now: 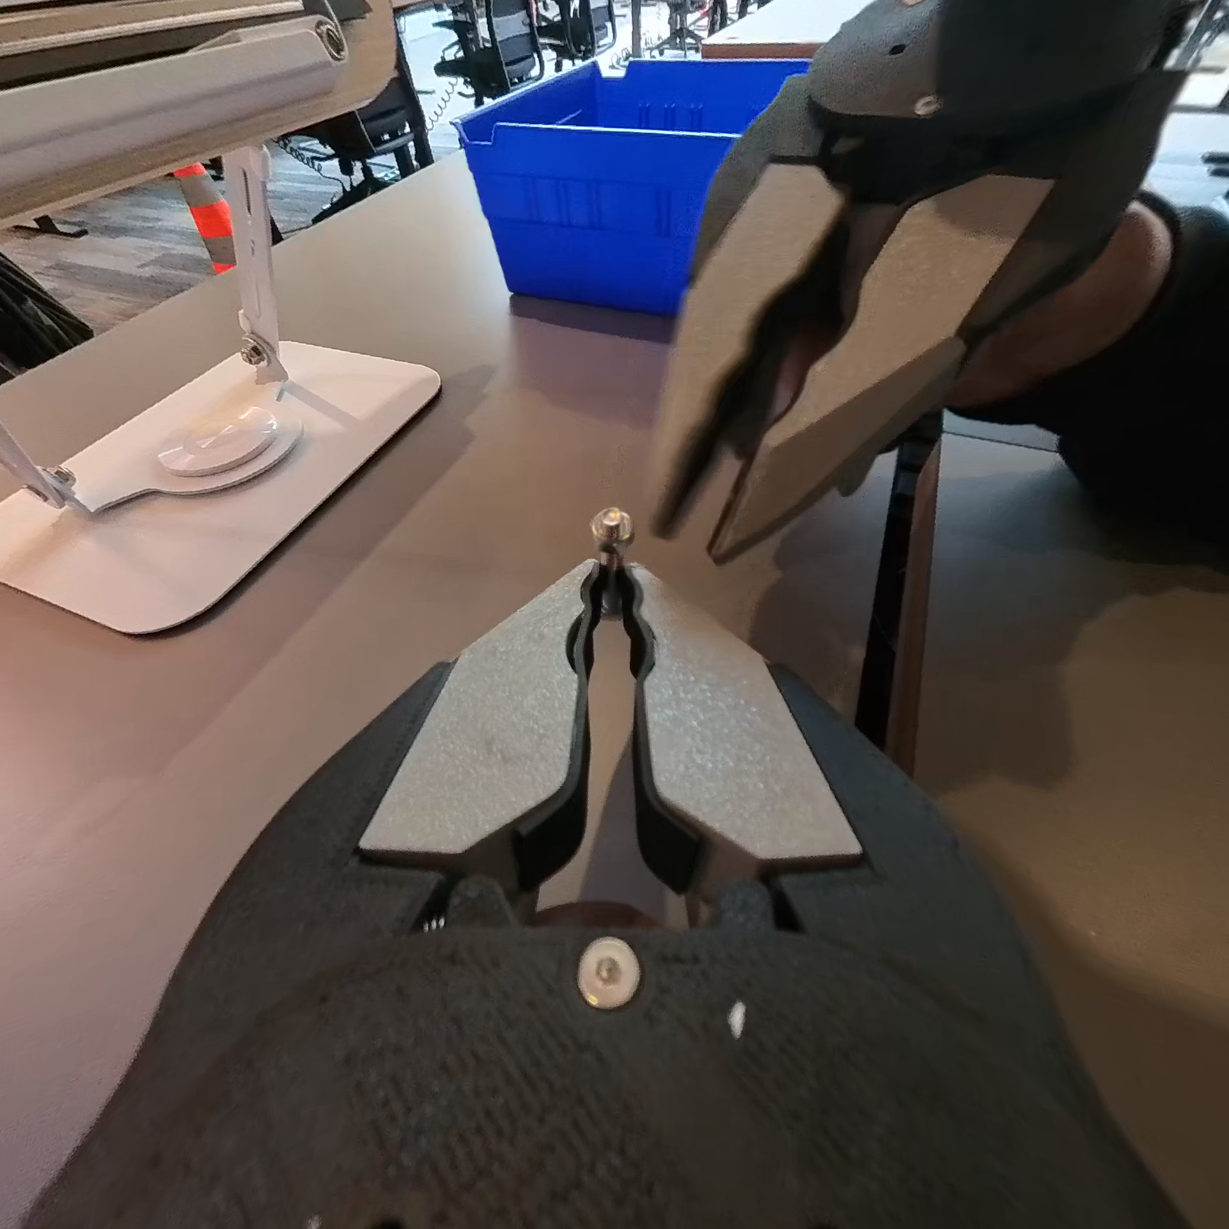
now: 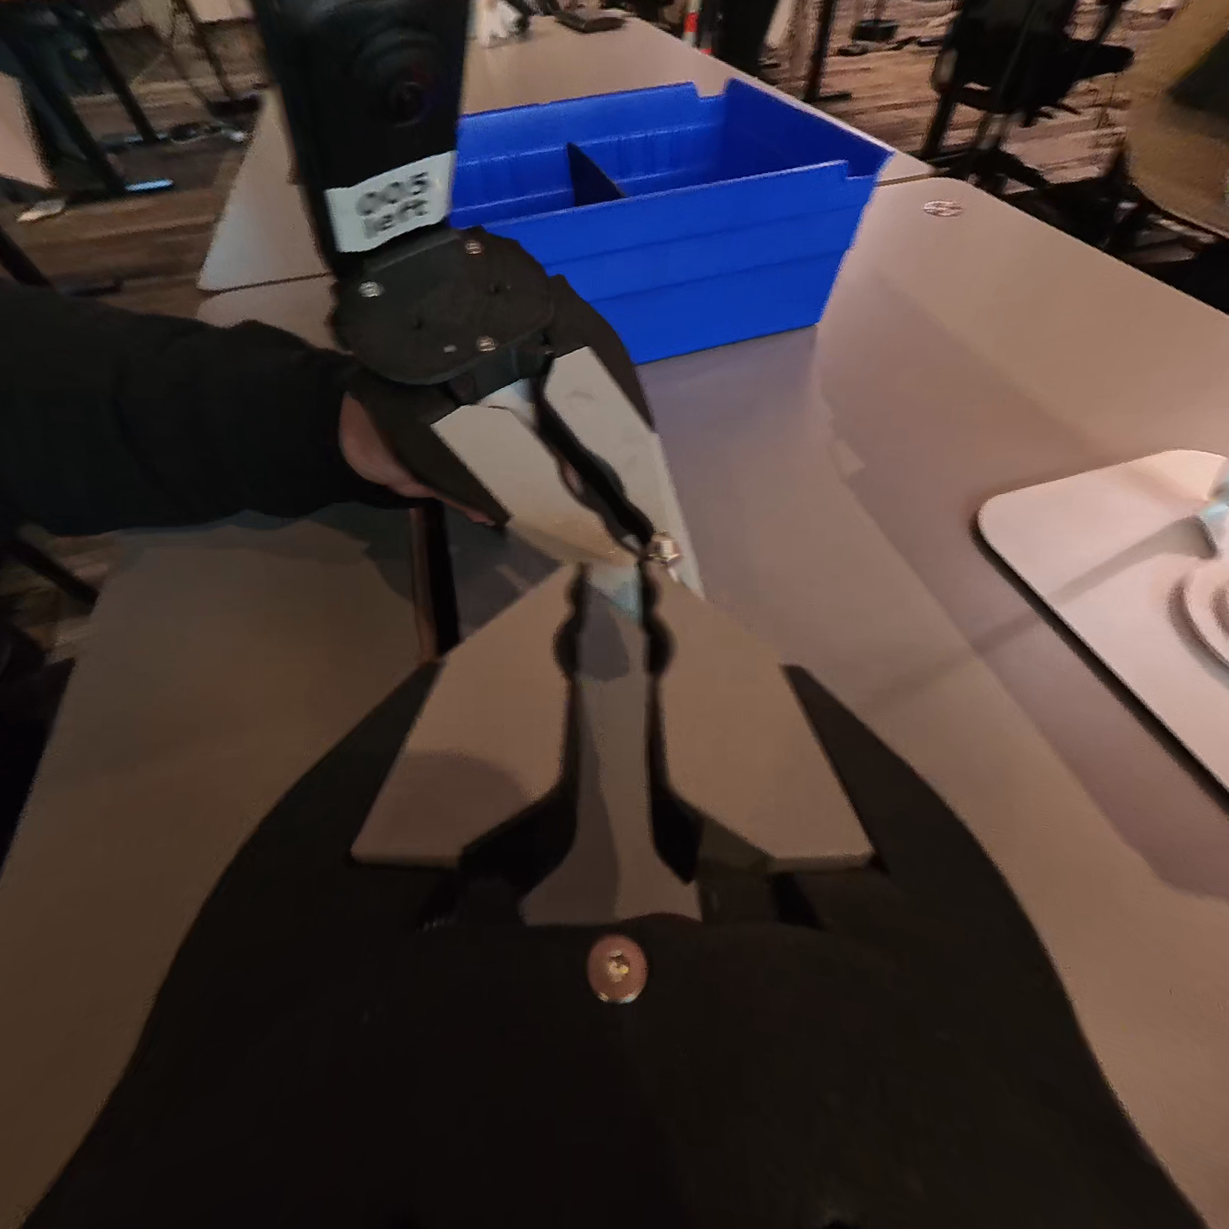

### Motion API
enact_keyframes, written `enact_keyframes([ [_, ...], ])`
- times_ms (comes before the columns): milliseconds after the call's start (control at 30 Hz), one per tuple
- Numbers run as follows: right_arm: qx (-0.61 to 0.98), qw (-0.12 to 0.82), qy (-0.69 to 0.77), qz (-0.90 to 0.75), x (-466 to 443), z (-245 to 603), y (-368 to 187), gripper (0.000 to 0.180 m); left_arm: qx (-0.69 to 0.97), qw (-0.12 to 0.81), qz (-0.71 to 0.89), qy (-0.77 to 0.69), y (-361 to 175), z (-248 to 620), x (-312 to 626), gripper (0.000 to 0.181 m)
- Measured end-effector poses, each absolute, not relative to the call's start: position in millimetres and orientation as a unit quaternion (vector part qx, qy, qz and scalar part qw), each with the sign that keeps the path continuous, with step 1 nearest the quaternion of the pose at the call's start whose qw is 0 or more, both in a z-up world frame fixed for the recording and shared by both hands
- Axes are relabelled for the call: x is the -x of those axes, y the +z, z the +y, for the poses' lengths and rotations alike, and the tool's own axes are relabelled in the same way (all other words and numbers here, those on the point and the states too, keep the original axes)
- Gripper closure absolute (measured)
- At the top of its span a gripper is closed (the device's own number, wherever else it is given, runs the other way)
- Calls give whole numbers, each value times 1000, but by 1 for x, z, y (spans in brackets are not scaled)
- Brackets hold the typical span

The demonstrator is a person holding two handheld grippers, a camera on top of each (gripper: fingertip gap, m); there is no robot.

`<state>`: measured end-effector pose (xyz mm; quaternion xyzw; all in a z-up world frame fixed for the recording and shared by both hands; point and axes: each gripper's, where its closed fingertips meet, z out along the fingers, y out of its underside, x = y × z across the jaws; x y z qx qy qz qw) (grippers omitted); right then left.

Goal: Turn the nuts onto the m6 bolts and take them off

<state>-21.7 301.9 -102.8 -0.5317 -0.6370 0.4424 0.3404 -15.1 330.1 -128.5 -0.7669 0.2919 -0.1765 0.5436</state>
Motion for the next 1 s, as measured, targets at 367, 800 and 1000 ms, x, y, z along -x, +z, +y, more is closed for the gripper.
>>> enact_keyframes([
  [367,552,355,442,-612,25,314,-102,143,765,541,299,-181,-129,329,12,178],
  [800,551,356,453,-604,22,316,-97,145,761,542,304,-187,-128,327,9,178],
  [1000,540,331,448,-631,21,303,-104,153,763,539,305,-184,-130,327,9,178],
])
